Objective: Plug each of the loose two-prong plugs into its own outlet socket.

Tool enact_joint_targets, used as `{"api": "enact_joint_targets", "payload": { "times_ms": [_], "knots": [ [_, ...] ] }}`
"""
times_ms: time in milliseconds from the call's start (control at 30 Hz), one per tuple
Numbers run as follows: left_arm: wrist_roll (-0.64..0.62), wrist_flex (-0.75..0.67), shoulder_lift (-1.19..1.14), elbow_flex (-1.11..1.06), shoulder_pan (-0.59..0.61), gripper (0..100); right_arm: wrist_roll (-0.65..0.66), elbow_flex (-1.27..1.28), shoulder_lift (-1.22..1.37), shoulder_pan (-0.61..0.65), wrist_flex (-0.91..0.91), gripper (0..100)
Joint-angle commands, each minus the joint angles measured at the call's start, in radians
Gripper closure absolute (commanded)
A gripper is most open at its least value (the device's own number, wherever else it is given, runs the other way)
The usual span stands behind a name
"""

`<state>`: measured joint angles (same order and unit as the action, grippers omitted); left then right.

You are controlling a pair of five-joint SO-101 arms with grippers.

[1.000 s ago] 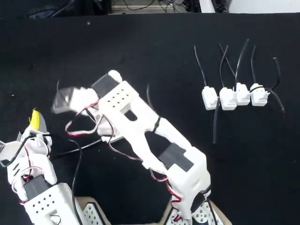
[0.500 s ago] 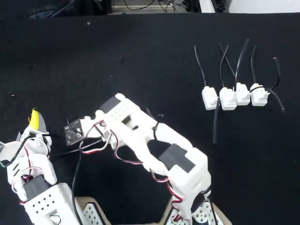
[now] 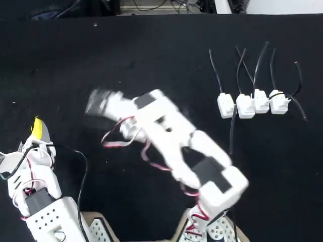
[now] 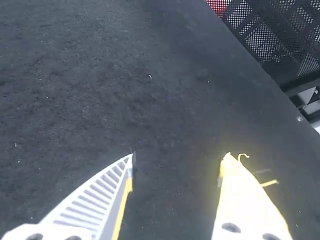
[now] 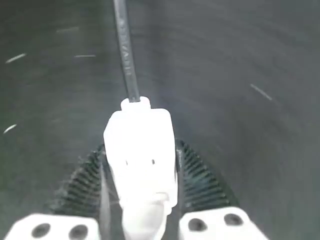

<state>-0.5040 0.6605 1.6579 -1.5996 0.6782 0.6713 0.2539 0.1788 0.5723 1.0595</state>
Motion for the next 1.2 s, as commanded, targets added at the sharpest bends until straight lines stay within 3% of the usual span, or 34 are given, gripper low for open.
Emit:
{"api": "enact_joint_targets", "payload": {
  "times_ms": [0, 100, 233, 367, 800, 1167],
  "knots": [
    [-0.009, -0.018, 0.005, 0.051, -0.019, 72, -0.477, -0.038, -0.202, -0.284, 0.086, 98.4],
    [-0.009, -0.017, 0.005, 0.050, -0.036, 72, -0.505, -0.096, -0.228, -0.411, 0.181, 98.3],
    [-0.008, -0.017, 0.005, 0.047, -0.044, 72, -0.506, -0.208, -0.171, -0.477, 0.296, 98.5],
    [-0.008, -0.011, 0.005, 0.047, -0.044, 72, -0.606, -0.355, -0.038, -0.540, 0.356, 98.4],
    [-0.008, -0.009, 0.005, 0.050, -0.044, 72, -0.695, -0.774, 0.483, -0.617, 0.434, 98.7],
    [-0.008, -0.009, 0.005, 0.053, -0.044, 72, -0.717, -0.957, 0.696, -0.684, 0.519, 98.7]
  ]
}}
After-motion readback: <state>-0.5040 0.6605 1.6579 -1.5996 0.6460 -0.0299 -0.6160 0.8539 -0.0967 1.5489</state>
